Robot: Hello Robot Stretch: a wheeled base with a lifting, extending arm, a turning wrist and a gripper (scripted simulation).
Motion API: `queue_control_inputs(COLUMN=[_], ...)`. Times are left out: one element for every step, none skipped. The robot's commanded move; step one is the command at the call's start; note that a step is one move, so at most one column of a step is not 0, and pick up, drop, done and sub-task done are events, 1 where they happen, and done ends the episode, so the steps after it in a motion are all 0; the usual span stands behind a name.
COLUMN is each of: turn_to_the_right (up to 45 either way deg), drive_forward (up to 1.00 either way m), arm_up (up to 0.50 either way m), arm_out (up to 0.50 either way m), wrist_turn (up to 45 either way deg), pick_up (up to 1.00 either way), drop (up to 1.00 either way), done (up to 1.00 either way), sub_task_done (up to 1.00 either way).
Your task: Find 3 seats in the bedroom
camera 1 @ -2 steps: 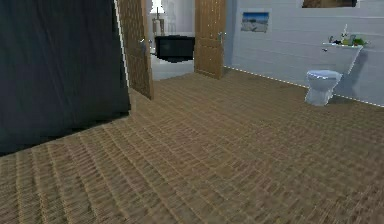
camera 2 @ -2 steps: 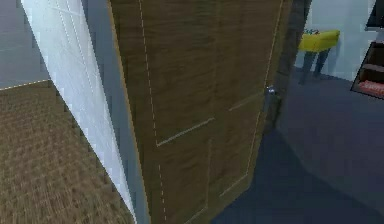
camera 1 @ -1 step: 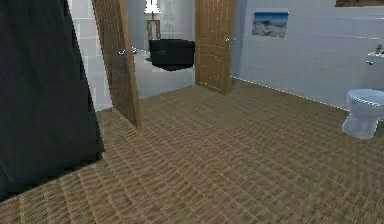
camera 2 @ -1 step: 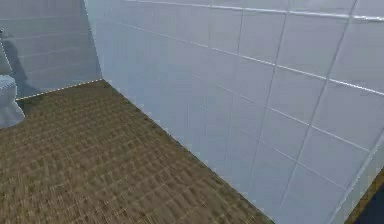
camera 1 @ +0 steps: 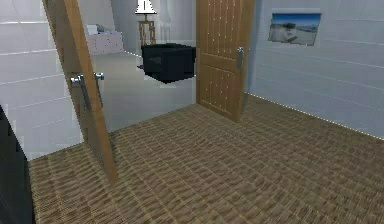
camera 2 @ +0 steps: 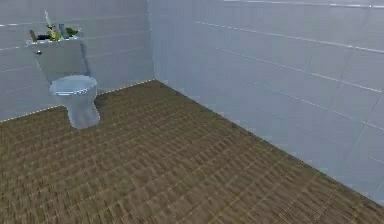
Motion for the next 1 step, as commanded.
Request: queue_control_inputs(turn_to_the_right=[0.0], drive_forward=[1.0], arm_up=[0.0], arm_out=[0.0], wrist_turn=[0.0], pick_up=[0.0], drop=[0.0], done=[0.0], sub_task_done=[0.0])
